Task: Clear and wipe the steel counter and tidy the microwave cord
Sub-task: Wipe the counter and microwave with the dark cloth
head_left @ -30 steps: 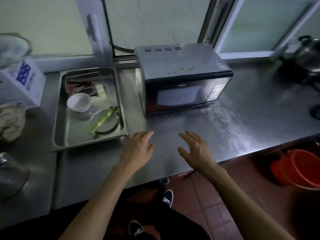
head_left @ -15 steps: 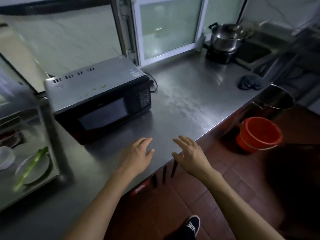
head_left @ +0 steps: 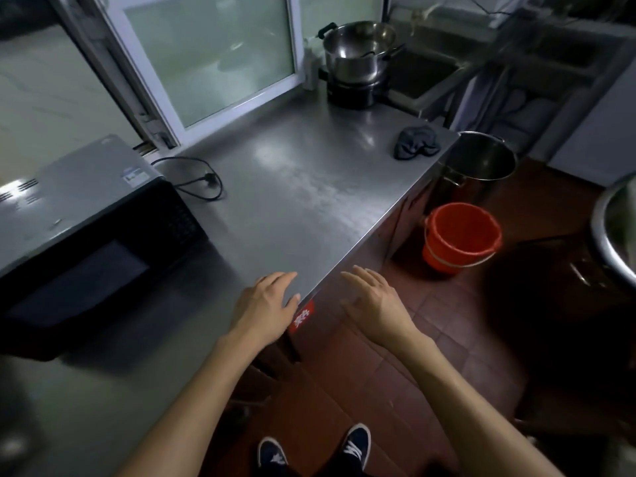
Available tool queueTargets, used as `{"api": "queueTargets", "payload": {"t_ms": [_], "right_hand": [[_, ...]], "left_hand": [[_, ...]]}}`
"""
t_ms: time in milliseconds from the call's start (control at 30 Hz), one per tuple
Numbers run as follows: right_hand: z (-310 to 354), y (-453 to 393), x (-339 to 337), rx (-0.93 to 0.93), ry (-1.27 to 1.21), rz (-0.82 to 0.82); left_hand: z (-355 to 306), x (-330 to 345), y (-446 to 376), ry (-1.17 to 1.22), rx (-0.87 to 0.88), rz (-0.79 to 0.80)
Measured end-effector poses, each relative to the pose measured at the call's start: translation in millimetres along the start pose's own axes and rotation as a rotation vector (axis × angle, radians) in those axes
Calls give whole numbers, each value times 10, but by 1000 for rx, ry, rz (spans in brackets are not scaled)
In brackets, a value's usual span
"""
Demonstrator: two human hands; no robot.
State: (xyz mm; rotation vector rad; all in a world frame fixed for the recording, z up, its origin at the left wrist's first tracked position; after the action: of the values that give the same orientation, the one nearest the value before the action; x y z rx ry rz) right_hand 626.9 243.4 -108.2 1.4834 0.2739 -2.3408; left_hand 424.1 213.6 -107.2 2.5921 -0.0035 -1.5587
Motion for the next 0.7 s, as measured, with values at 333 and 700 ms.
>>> {"api": "queueTargets", "payload": {"t_ms": [333, 700], "right_hand": [[-537, -385, -40, 74, 41, 21], [-571, -1518, 177, 70, 103, 137]], "left_hand": [[-350, 200, -636, 21, 67, 25], [236, 220, -1646, 117, -22, 60]]}}
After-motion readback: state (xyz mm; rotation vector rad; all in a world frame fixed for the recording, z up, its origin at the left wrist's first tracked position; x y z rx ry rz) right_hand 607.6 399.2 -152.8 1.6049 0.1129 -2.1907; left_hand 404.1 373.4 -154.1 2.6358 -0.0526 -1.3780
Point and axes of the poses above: each hand's wrist, its own y-axis away from the middle knuckle, its own x-axis out of the palm, z = x × y, the point moved 7 cm from there along -y, towards the middle knuckle, and after that the axes turned 7 degrees about y, right-handed, at the moved point
